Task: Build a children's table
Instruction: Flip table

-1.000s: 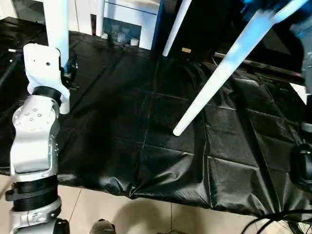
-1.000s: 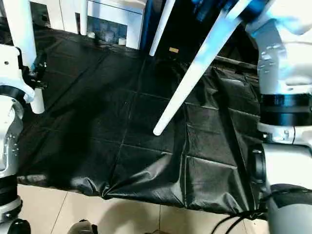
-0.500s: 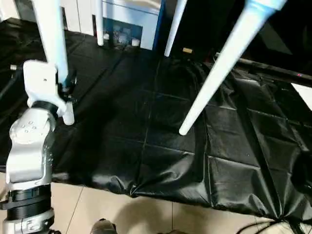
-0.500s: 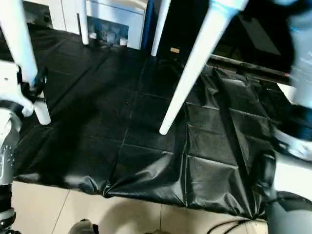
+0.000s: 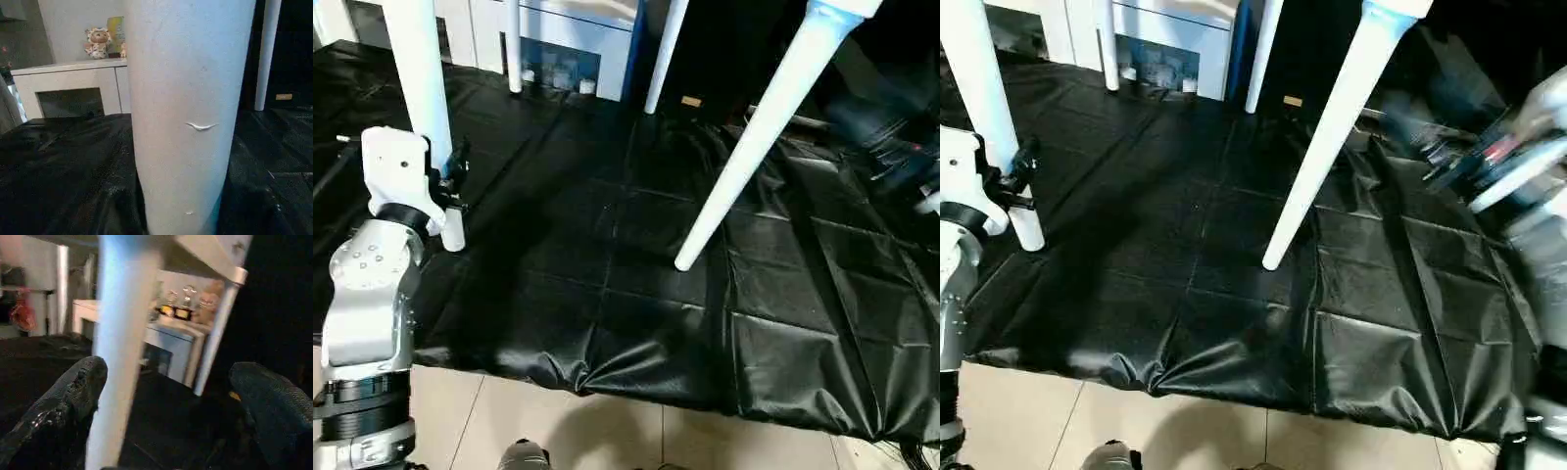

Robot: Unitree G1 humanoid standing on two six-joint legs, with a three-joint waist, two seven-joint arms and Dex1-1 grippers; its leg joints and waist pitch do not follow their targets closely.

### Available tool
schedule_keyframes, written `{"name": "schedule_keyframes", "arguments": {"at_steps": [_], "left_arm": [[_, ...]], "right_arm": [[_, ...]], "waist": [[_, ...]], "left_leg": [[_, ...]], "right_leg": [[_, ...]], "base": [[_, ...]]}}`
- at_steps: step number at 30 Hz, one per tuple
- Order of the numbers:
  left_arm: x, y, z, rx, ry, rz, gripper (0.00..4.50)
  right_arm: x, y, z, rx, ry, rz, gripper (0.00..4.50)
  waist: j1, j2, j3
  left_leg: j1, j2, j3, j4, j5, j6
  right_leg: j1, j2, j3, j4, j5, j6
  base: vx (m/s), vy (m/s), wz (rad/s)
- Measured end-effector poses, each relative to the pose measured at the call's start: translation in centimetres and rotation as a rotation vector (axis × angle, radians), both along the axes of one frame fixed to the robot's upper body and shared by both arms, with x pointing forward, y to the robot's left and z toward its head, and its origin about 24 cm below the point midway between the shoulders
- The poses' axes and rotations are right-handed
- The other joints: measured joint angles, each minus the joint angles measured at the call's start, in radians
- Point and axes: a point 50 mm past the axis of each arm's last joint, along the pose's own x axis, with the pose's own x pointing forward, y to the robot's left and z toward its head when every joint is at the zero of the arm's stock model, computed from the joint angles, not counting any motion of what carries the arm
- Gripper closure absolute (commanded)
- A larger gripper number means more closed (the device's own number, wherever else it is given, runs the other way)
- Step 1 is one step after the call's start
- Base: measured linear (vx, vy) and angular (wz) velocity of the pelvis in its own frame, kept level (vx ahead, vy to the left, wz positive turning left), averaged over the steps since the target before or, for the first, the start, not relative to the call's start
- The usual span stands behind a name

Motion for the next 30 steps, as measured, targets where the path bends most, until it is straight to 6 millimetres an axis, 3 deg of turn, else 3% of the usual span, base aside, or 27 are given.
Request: {"name": "schedule_keyframes", "arguments": {"at_steps": [4, 10, 14, 18, 21, 30], "left_arm": [[-0.1, 0.2, -0.1, -0.004, 0.005, -0.002, 2.84], [-0.1, 0.1, -0.1, 0.005, 0.006, -0.020, 2.84], [-0.4, 0.3, -0.5, 0.004, 0.022, -0.028, 2.84], [-0.7, 0.4, -0.6, 0.010, 0.033, -0.035, 2.84], [-0.9, 0.5, -0.7, 0.015, 0.037, -0.033, 2.84], [-1.2, 0.9, -0.8, 0.018, 0.041, -0.025, 2.84]], "right_arm": [[1.0, 1.8, -2.5, 0.061, 0.071, 0.054, 0.00], [2.9, 7.4, -6.6, 0.131, 0.201, 0.280, 0.00], [4.4, 8.6, -7.6, 0.096, 0.220, 0.258, 0.00], [6.3, 10.1, -8.8, 0.079, 0.228, 0.174, 0.34], [6.2, 10.7, -9.6, 0.088, 0.246, 0.217, 0.75], [5.4, 10.8, -9.9, 0.117, 0.232, 0.388, 1.39]], "waist": [[-0.002, 0.002, 0.000], [-0.003, 0.001, -0.001], [0.002, 0.000, -0.001], [0.006, 0.001, -0.001], [0.005, 0.000, -0.002], [0.006, 0.000, -0.001]], "left_leg": [[0.000, 0.000, 0.000, 0.000, 0.000, 0.000], [-0.001, 0.000, 0.000, 0.000, 0.000, 0.000], [-0.001, 0.000, 0.000, 0.000, 0.000, 0.000], [-0.001, 0.000, 0.000, 0.000, 0.000, -0.001], [-0.001, 0.000, 0.000, 0.000, 0.000, -0.001], [-0.001, 0.000, 0.000, 0.000, 0.000, -0.001]], "right_leg": [[0.000, 0.000, 0.000, 0.000, 0.001, -0.001], [0.000, 0.000, 0.000, 0.000, 0.003, -0.006], [0.000, -0.001, 0.000, 0.000, 0.003, -0.006], [-0.001, -0.001, -0.001, 0.001, 0.004, -0.007], [-0.001, -0.001, -0.001, 0.000, 0.004, -0.007], [-0.001, 0.000, -0.001, 0.001, 0.004, -0.007]], "base": [[0.000, 0.000, 0.00], [0.000, 0.000, 0.00], [0.000, 0.000, 0.00], [0.000, 0.000, 0.00], [0.000, 0.000, 0.00], [0.000, 0.000, 0.00]]}}
